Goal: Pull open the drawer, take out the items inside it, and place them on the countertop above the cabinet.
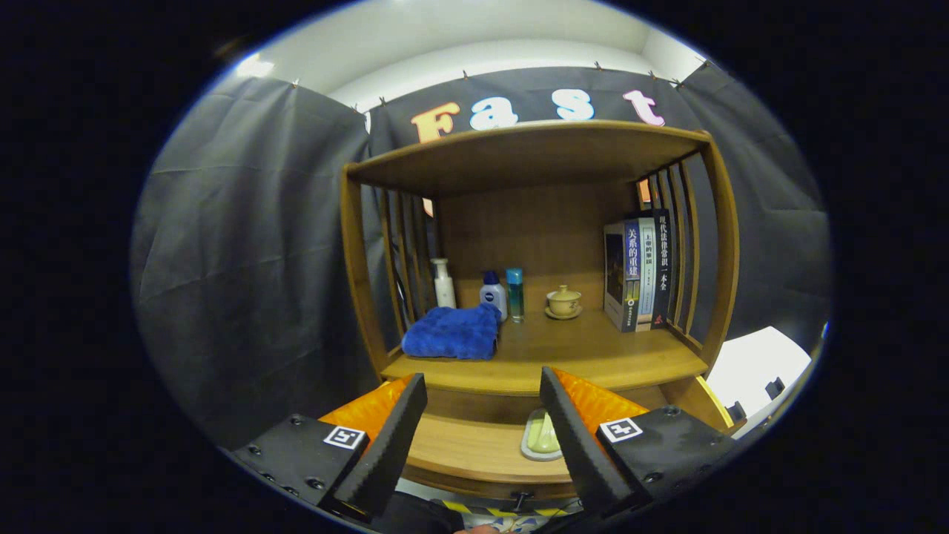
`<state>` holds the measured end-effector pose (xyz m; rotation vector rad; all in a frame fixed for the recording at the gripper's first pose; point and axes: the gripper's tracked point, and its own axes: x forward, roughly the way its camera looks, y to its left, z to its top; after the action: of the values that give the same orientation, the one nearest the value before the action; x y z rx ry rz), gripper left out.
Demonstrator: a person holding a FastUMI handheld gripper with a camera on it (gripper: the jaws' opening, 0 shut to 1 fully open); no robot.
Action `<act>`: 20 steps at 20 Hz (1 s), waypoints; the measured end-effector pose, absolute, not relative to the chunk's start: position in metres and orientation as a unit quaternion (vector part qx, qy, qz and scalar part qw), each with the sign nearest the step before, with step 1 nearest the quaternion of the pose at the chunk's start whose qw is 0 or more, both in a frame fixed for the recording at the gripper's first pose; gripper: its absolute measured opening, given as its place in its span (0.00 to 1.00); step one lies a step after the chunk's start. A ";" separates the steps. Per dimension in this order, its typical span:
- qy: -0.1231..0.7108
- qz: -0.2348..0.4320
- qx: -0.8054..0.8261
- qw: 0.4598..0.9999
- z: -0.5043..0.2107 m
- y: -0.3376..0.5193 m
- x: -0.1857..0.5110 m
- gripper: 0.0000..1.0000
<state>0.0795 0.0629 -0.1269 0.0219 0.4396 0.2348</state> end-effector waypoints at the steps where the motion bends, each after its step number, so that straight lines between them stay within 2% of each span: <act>1: 0.251 0.105 0.006 0.962 -0.139 0.057 0.084 0.99; 6: 0.350 0.084 0.016 0.933 -0.191 0.050 0.104 1.00; 9: 0.397 0.076 0.042 0.914 -0.226 0.052 0.105 0.97; 12: 0.432 0.059 0.043 0.899 -0.256 0.044 0.113 0.97; 20: 0.507 0.010 0.027 0.861 -0.319 0.020 0.136 0.88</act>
<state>0.1364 0.0196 -0.3191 0.0575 1.0647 0.0202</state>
